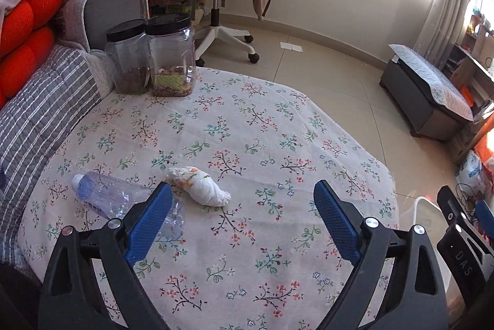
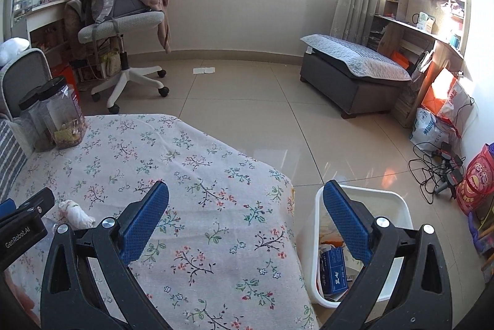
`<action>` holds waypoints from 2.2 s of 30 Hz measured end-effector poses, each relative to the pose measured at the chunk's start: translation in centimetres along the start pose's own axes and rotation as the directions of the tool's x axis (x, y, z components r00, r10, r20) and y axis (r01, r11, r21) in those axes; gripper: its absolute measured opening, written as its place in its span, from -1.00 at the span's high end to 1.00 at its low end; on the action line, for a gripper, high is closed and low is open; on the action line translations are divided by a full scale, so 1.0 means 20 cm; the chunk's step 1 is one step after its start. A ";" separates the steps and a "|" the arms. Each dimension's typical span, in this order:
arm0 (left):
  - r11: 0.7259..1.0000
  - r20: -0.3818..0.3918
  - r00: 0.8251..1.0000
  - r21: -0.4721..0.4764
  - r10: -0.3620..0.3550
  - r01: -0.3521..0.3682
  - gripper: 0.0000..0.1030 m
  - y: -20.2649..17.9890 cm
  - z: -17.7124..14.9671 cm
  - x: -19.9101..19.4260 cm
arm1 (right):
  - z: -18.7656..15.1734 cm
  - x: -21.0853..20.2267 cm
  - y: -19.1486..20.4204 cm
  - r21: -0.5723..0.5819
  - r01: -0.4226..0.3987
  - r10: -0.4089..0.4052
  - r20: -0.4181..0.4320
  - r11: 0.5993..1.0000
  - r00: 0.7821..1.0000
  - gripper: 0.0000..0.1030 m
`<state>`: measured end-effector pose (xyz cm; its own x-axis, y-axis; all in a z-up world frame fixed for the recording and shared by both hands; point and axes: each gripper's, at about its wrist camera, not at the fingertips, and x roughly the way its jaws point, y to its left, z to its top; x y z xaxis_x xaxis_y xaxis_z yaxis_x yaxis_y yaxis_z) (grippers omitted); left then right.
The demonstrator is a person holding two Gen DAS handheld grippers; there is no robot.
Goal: Collect trash
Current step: 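Move both open tools back to the water bottle and last tissue bundle, then grasp the clear water bottle with the left tool while the right tool grasps the tissue bundle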
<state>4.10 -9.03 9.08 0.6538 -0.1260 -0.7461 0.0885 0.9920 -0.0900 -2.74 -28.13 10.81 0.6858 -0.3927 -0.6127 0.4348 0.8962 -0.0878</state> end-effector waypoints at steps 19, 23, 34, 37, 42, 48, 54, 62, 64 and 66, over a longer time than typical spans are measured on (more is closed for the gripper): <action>0.891 -0.229 0.962 -0.392 0.148 -0.230 -0.80 0.80 -0.06 0.32 | -0.08 0.05 0.43 -0.205 -0.120 0.117 -0.028 0.971 0.993 -0.87; 0.844 -0.302 0.949 -0.483 0.090 -0.234 -0.80 0.90 -0.10 0.42 | -0.09 0.08 0.46 -0.223 -0.132 0.124 -0.052 0.966 0.991 -0.87; 0.835 -0.318 0.948 -0.529 -0.033 -0.148 -0.57 0.92 -0.06 0.56 | -0.15 0.18 0.56 -0.283 -0.194 0.159 -0.142 0.939 0.977 -0.87; 0.853 -0.302 0.951 -0.512 -0.071 -0.098 -0.25 0.90 -0.02 0.58 | -0.16 0.21 0.59 -0.294 -0.231 0.186 -0.173 0.928 0.967 -0.87; 0.899 -0.258 0.959 -0.437 -0.113 -0.012 -0.11 0.83 0.08 0.54 | -0.17 0.27 0.72 -0.345 -0.360 0.282 -0.258 0.867 0.924 -0.87; 0.976 -0.134 0.989 -0.215 -0.067 0.037 0.12 0.72 0.29 0.31 | -0.19 0.38 0.96 -0.398 -0.548 0.396 -0.404 0.736 0.825 -0.87; 0.996 -0.062 0.998 -0.085 -0.027 0.021 0.12 0.78 0.43 0.19 | -0.18 0.49 1.18 -0.353 -0.668 0.459 -0.517 0.654 0.723 -0.86; 0.995 -0.125 0.990 -0.086 -0.070 0.059 0.12 0.85 0.42 0.26 | -0.16 0.60 1.31 -0.320 -0.703 0.444 -0.593 0.635 0.671 -0.36; 0.996 -0.121 0.991 -0.072 -0.057 0.049 0.12 0.85 0.42 0.26 | -0.17 0.62 1.31 -0.311 -0.703 0.440 -0.601 0.640 0.667 -0.23; 0.996 -0.134 0.989 -0.073 -0.065 0.055 0.12 0.85 0.42 0.27 | -0.17 0.63 1.30 -0.299 -0.701 0.450 -0.592 0.648 0.669 0.08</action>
<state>15.45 7.16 8.99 0.5398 -0.1880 -0.8205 0.0698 0.9814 -0.1789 15.32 -9.03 -1.82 0.3087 0.2626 -0.9142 -0.3735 0.9174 0.1373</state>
